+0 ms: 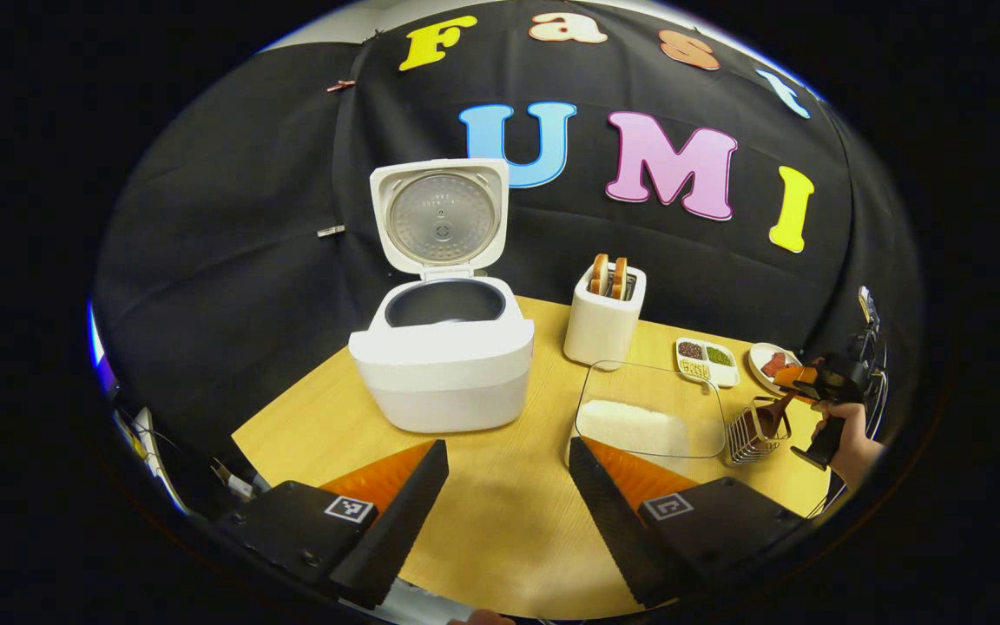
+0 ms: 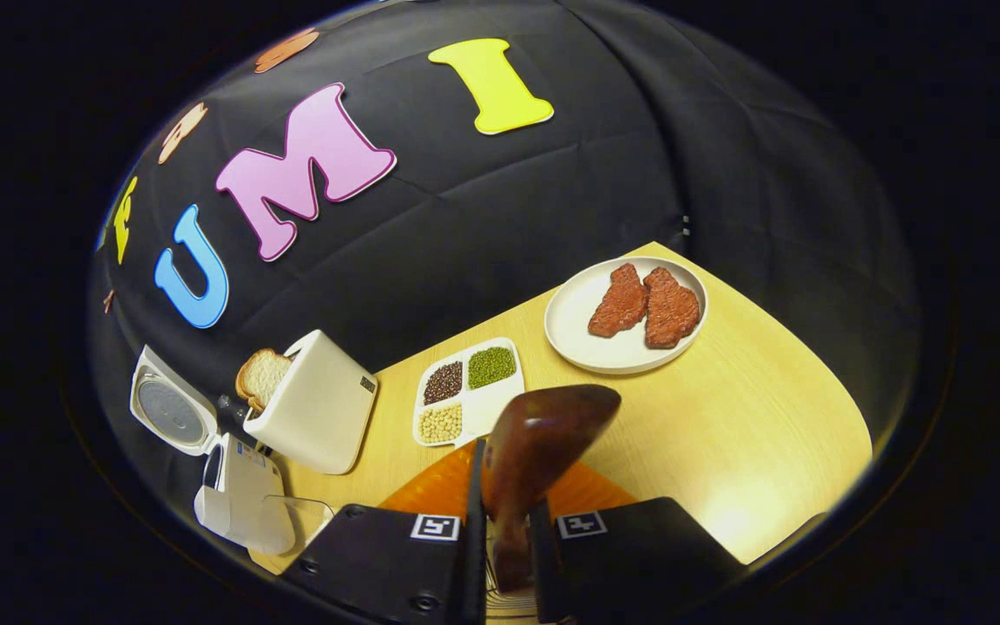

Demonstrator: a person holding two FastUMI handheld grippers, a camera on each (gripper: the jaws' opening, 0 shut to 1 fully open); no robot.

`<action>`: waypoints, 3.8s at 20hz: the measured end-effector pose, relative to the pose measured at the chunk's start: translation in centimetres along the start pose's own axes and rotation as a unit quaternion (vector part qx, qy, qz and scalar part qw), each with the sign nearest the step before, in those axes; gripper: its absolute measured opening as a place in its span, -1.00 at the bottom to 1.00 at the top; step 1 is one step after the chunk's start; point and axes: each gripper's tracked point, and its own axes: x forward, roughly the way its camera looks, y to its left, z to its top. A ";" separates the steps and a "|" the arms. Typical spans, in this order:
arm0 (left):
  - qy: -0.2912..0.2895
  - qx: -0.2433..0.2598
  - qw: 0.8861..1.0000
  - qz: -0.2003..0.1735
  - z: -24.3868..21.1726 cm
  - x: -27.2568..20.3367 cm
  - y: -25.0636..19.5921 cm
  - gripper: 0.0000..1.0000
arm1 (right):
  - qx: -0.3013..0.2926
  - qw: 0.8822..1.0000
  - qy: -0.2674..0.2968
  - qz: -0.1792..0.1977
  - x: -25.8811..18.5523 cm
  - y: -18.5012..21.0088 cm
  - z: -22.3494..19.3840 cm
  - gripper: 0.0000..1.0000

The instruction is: Close the left gripper, press the button to open the rice cooker; take a wooden spoon from the chopstick holder with the right hand, scoop a spoonful of rice and pour it into the rice cooker, then put the wooden spoon back into the chopstick holder.

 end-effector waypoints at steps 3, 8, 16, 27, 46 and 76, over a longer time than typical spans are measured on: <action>-0.008 -0.005 1.000 0.000 0.1 -0.3 0.9 0.94 | -0.025 1.000 -0.002 -0.009 -1.0 0.1 0.0 -0.55; -0.011 -0.011 1.000 -0.016 -0.6 -0.7 2.4 0.94 | -0.034 0.998 -0.042 -0.013 -3.1 1.8 2.7 -0.67; -0.026 0.005 0.999 -0.041 -1.8 -0.8 6.3 0.94 | -0.069 0.993 -0.099 0.011 -9.8 8.6 6.0 -0.67; -0.012 -0.011 0.998 -0.068 -3.8 -1.3 11.0 0.92 | -0.159 0.976 -0.114 0.095 -10.0 21.9 0.2 -0.67; 0.026 -0.031 0.996 -0.083 -6.8 5.7 14.8 0.92 | -0.163 0.984 -0.064 0.038 -2.0 22.1 -13.3 -0.67; 0.005 -0.023 0.995 -0.100 -5.3 4.4 15.5 0.97 | 0.265 0.964 -0.013 0.013 -8.3 17.6 -4.4 -0.67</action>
